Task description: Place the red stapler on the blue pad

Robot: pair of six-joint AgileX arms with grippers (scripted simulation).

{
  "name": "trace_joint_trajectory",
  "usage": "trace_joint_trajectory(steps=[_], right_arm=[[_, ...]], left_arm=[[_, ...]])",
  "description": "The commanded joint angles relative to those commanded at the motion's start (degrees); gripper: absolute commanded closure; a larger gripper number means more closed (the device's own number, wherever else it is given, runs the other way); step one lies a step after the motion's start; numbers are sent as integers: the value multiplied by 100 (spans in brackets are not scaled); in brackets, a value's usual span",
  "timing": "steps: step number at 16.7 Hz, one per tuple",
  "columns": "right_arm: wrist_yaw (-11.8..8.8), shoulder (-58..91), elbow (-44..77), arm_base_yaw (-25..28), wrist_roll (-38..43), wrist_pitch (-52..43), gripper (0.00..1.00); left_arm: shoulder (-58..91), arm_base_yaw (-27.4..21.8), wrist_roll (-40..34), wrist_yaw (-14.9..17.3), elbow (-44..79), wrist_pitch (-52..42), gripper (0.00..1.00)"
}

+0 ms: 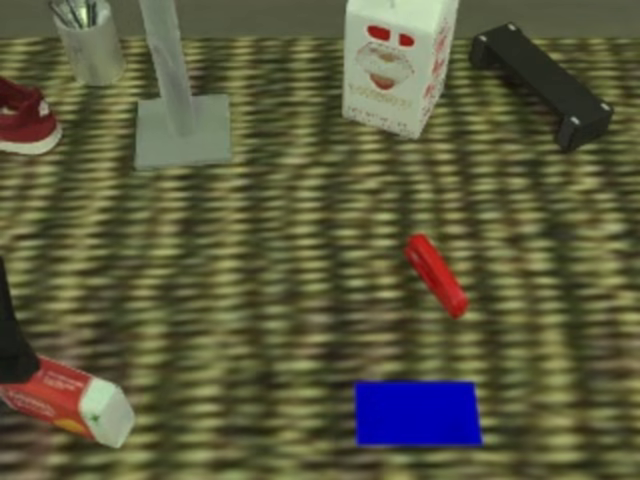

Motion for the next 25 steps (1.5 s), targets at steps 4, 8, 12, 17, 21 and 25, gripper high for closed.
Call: trace_joint_trajectory(steps=[4,8,12,17,21,25], right_arm=[[-7,172,175,62,8,-137,0],[-20,1245,1257,384,49,-922,0],[-10,3280,3166,871,84,-2203,0],[25,6705,5984,1592,105,-4157,0],[47,9250,8056,2150,135,-5657,0],[37,11113,9759,2611,177,-6828,0]], left_arm=[[0,0,0,0,0,0,0],[0,0,0,0,0,0,0],[0,0,0,0,0,0,0],[0,0,0,0,0,0,0],[0,0,0,0,0,0,0],[0,0,0,0,0,0,0]])
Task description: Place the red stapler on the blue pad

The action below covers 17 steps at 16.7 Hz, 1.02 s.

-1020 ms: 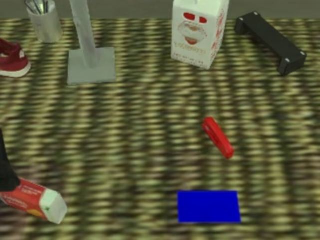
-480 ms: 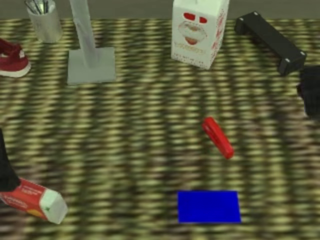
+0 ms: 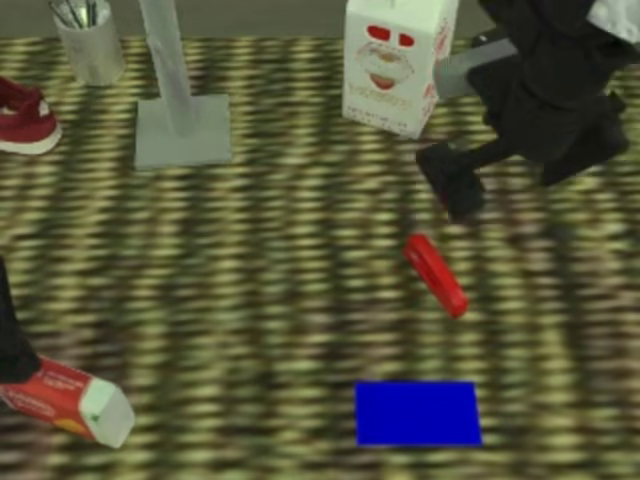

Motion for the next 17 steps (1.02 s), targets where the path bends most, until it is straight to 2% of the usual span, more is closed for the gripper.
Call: trace_joint_trajectory(steps=[6,13,17], right_arm=[[-35,1450,1523,378,34,-863,0],[-37,1497,1548,365,31,-863,0],[-36,1613,999,386,28,-211,0]], left_arm=[[0,0,0,0,0,0,0],[0,0,0,0,0,0,0],[0,0,0,0,0,0,0]])
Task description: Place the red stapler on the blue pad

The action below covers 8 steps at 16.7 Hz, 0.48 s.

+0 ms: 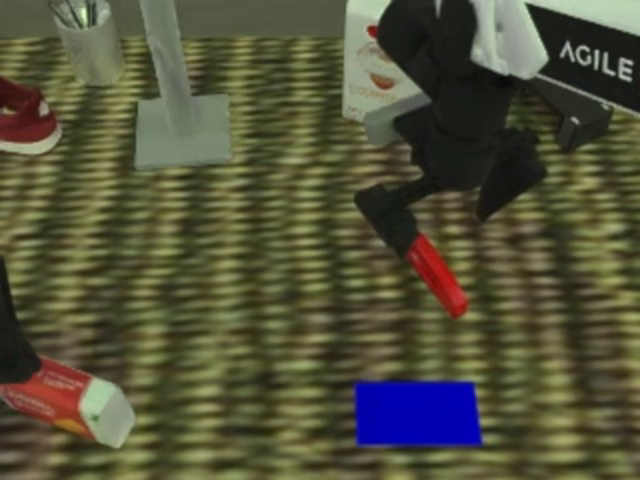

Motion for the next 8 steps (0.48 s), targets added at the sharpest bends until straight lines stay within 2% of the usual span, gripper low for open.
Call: trace_joint_trajectory(steps=[4,8], right_arm=[[2,214,-798,15,20,1068,0],[3,293,-1060,23,28,1361,0]], left_arm=[[0,0,0,0,0,0,0],[0,0,0,0,0,0,0]])
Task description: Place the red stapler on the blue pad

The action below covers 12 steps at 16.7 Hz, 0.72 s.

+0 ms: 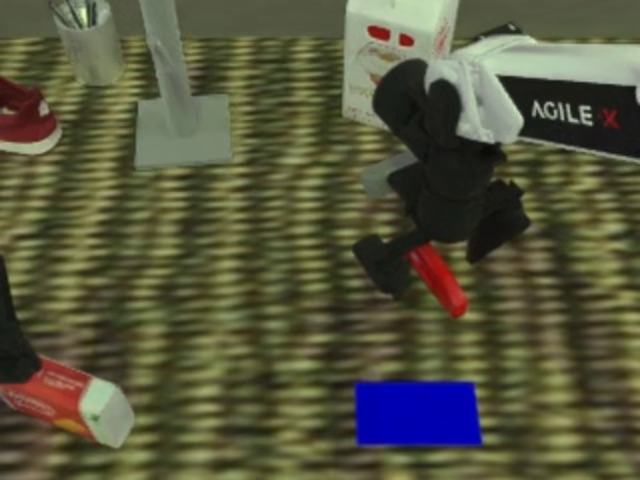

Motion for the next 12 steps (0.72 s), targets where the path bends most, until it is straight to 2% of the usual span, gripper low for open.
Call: trace_joint_trajectory(steps=[2,12], right_arm=[[0,0,0,0,0,0,0],[0,0,0,0,0,0,75]], left_arm=[[0,0,0,0,0,0,0],[0,0,0,0,0,0,0]])
